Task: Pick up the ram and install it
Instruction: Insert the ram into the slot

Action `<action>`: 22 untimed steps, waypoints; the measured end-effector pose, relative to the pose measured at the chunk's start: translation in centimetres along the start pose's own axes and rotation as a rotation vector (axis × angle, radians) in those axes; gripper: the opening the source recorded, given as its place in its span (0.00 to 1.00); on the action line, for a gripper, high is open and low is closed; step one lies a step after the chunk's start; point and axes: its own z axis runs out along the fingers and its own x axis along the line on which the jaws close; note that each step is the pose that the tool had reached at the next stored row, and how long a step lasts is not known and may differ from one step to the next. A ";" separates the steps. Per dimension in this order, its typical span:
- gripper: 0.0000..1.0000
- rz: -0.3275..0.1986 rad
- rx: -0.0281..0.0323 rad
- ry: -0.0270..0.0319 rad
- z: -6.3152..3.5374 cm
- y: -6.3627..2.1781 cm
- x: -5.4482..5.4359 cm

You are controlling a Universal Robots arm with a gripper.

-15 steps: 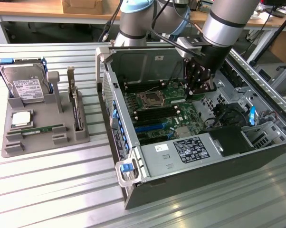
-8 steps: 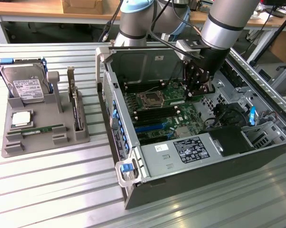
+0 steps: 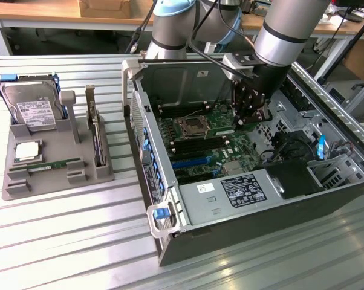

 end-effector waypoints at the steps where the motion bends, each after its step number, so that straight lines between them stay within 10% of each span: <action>1: 0.12 0.000 0.0000 0.0000 0.05 0.00 0.0; 22: 0.12 0.000 0.0000 -0.0001 1.44 -0.01 0.0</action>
